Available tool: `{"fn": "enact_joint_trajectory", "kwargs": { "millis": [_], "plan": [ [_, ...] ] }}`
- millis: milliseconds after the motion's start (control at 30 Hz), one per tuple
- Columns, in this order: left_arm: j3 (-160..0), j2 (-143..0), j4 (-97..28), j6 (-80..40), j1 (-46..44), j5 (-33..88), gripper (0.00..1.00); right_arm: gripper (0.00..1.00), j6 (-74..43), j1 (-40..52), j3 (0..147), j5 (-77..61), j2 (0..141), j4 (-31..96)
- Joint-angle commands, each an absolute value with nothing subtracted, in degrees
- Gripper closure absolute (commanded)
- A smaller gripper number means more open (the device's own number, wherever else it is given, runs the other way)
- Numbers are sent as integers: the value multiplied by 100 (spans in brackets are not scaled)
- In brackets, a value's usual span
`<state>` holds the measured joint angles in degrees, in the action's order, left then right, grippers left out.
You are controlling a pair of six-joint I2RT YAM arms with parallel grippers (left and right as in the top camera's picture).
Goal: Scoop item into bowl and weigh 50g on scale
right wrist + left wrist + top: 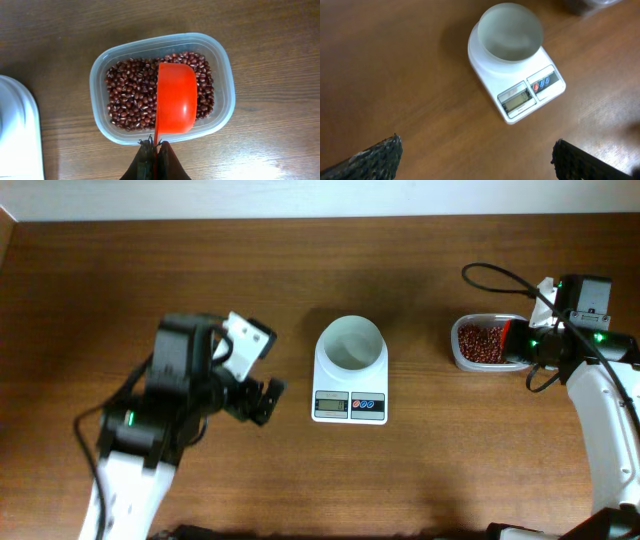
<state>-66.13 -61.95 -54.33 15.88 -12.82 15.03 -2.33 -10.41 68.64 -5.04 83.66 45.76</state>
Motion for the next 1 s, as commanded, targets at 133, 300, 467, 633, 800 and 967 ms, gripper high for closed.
{"fn": "enact_joint_trajectory", "kwargs": {
  "millis": [133, 300, 467, 633, 800, 967],
  "plan": [
    [-5363, -5690, -4637, 1337, -1929, 1247, 1, 96, -237, -1059, 6967, -760, 8396, 4541],
    [-5363, -6351, -4226, 1334, -2663, 768, 1, 96, -235, -1059, 6967, -755, 8396, 4539],
    [-5363, -6407, -3750, 1337, -2770, 764, 1, 96, -233, -1059, 6967, -755, 8396, 4534],
    [-5360, -6407, -3820, 1337, -2770, 766, 1, 96, -231, -1059, 6967, -755, 8396, 4515],
    [-5360, -6407, -3603, 790, -2770, 770, 1, 96, -60, -1059, 6967, -729, 8407, 4495],
    [-5360, -6407, -3509, 432, -2770, 790, 1, 96, 244, -1059, 6967, -731, 8576, 4410]
  ]
}}
